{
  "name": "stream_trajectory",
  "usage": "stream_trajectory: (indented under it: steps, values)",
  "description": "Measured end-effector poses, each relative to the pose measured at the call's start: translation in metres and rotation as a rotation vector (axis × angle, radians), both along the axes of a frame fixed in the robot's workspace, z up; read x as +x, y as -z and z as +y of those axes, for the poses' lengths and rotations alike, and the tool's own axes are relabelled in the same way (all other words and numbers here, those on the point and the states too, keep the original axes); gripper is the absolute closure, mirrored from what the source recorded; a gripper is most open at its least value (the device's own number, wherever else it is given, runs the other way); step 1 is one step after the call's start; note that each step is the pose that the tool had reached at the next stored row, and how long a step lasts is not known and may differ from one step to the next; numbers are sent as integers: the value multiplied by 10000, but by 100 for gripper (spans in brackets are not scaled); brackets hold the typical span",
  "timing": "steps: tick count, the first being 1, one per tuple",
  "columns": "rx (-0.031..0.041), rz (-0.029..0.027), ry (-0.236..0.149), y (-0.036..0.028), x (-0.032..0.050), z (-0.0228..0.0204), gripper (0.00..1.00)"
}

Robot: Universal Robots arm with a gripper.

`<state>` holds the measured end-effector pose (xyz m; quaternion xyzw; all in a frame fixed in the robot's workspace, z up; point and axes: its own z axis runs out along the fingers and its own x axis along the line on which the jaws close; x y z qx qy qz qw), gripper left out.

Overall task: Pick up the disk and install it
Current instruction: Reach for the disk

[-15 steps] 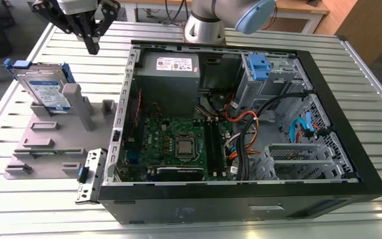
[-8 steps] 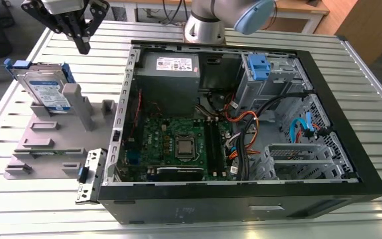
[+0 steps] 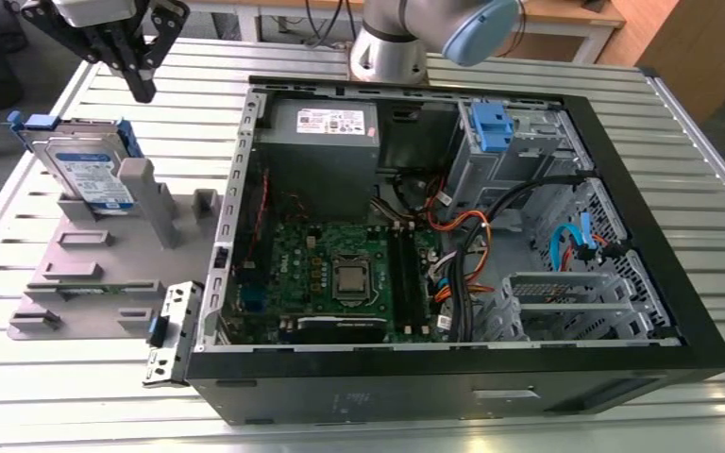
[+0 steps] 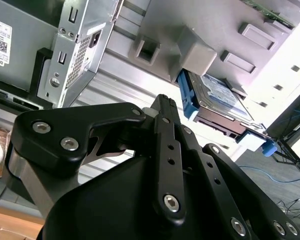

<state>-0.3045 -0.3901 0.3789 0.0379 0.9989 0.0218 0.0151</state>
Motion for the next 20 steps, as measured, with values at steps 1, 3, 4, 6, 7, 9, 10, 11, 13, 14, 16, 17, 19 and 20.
stream_trajectory:
  steps: [1, 3, 4, 6, 7, 9, 10, 11, 13, 14, 16, 17, 19, 20]
  values:
    - [-1, 0, 0, 2, -24, 2, 89]
    - [0, -1, -1, 8, -73, 7, 89]
    - [0, 0, -1, 11, -96, 10, 89]
    - [0, 0, -1, 16, -141, 15, 89]
    - [0, 0, -1, 18, -161, 17, 89]
    - [0, -1, 0, 20, -178, 19, 89]
    - [0, 0, -1, 20, -178, 19, 89]
    - [0, 0, -1, 20, -178, 19, 89]
    - [0, 0, -1, 21, -178, 18, 89]
    - [0, 0, -1, 21, -179, 18, 89]
    - [0, 74, -1, 23, -179, 19, 89]
    - [0, 150, -1, 24, -179, 19, 89]
    - [0, 361, 0, 29, -179, 19, 89]
    - [0, 392, 0, 29, -179, 19, 89]
